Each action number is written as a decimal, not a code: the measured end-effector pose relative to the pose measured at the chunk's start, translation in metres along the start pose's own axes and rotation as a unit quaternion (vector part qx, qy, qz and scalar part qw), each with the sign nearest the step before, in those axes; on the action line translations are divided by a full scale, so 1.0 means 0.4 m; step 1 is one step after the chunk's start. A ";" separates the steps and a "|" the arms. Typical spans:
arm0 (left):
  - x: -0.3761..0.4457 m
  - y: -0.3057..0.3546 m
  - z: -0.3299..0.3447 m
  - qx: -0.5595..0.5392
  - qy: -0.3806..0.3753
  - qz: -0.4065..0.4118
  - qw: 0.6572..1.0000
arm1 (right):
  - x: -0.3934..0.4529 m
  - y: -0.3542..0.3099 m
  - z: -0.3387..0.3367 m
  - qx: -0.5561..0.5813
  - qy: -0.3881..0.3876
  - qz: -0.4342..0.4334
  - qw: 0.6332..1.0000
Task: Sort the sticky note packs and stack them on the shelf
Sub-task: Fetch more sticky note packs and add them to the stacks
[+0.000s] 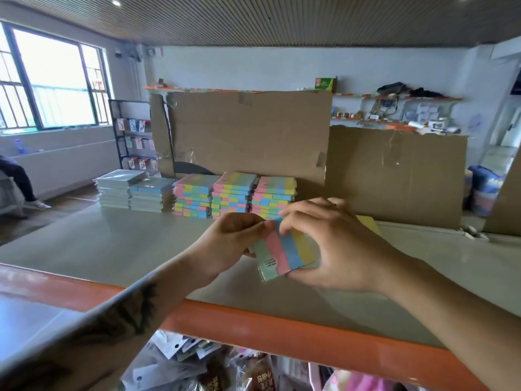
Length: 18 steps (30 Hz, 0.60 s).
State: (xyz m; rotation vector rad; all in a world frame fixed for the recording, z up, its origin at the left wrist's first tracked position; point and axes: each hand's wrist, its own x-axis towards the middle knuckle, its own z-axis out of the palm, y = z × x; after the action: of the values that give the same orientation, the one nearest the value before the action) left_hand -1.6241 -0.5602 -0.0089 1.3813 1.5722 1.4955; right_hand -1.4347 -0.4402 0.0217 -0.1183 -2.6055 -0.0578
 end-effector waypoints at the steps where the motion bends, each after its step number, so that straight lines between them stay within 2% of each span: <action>1: -0.004 0.002 -0.008 0.001 -0.002 -0.003 1.000 | 0.007 -0.002 0.002 0.003 0.000 -0.003 1.000; 3: -0.016 0.005 -0.034 0.050 -0.001 0.003 0.999 | 0.021 -0.007 0.016 0.015 -0.010 -0.007 1.000; 6: -0.043 -0.004 -0.105 0.211 0.038 0.010 0.977 | 0.057 -0.011 0.038 0.054 -0.039 0.012 0.998; 9: -0.092 -0.002 -0.191 0.417 0.084 -0.053 0.903 | 0.126 -0.019 0.054 0.088 -0.078 0.038 0.992; 11: -0.125 0.002 -0.242 0.536 0.055 -0.099 0.837 | 0.199 -0.027 0.066 0.098 -0.079 0.044 0.991; 13: -0.147 -0.005 -0.290 0.593 0.030 -0.131 0.794 | 0.287 -0.038 0.079 0.100 -0.068 0.050 0.991; 15: -0.160 -0.023 -0.336 0.607 0.016 -0.158 0.778 | 0.378 -0.041 0.097 0.082 -0.065 0.063 0.992; 18: -0.170 -0.052 -0.375 0.559 0.000 -0.196 0.806 | 0.500 -0.032 0.133 0.062 -0.063 0.091 0.992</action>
State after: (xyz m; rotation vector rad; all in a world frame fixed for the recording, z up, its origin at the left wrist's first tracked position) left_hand -1.7445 -0.6741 -0.0122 1.3951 2.7004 0.2022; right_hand -1.6345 -0.4348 0.0774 -0.3240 -2.7037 0.1833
